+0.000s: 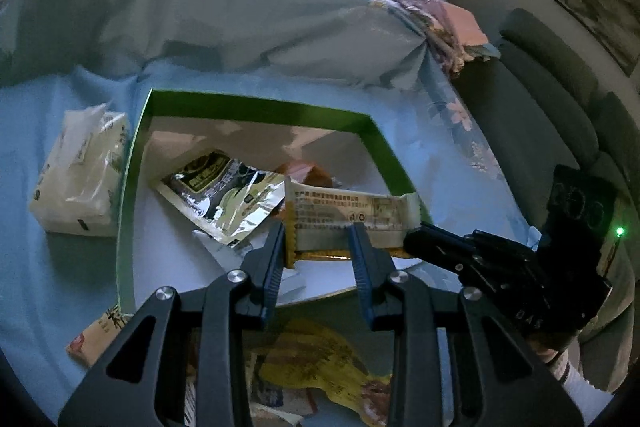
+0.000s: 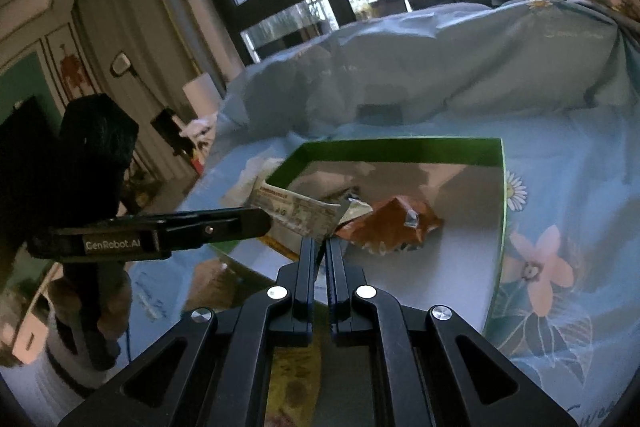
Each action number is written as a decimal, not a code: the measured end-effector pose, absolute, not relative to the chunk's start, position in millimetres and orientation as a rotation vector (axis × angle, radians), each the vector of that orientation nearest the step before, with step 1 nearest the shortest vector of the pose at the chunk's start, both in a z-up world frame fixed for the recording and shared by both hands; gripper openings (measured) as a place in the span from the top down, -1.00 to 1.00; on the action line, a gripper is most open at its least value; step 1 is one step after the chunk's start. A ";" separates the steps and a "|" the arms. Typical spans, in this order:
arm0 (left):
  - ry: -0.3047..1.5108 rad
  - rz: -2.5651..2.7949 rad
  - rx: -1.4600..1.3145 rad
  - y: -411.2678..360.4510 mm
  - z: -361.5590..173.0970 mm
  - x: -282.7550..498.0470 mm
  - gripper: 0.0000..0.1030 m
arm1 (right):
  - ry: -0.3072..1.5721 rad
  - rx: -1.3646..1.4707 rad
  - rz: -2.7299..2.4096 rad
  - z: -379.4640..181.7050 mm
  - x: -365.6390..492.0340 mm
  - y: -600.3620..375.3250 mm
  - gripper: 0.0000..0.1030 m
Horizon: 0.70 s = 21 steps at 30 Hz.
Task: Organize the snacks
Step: 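Carry the snack bar into the box and open the left gripper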
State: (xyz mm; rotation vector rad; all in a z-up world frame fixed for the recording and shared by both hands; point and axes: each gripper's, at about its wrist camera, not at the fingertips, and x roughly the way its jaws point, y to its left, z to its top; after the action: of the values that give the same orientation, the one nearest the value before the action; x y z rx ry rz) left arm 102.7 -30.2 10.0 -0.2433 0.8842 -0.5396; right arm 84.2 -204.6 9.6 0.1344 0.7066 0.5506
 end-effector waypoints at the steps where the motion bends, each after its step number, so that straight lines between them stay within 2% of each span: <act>1: 0.891 -0.532 -0.244 -30.0 7.8 105.0 0.37 | 0.713 0.129 0.548 7.0 85.0 -203.7 0.88; 21: 0.984 -0.460 -0.269 -23.3 -18.9 121.5 0.36 | 0.792 0.053 0.523 -10.2 114.1 -193.7 0.87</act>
State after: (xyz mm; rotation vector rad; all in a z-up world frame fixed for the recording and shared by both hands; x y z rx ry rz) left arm 121.5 -23.3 -18.9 -0.2686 0.9841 -0.4596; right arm 114.1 -193.7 -10.2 0.0529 0.7918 0.5235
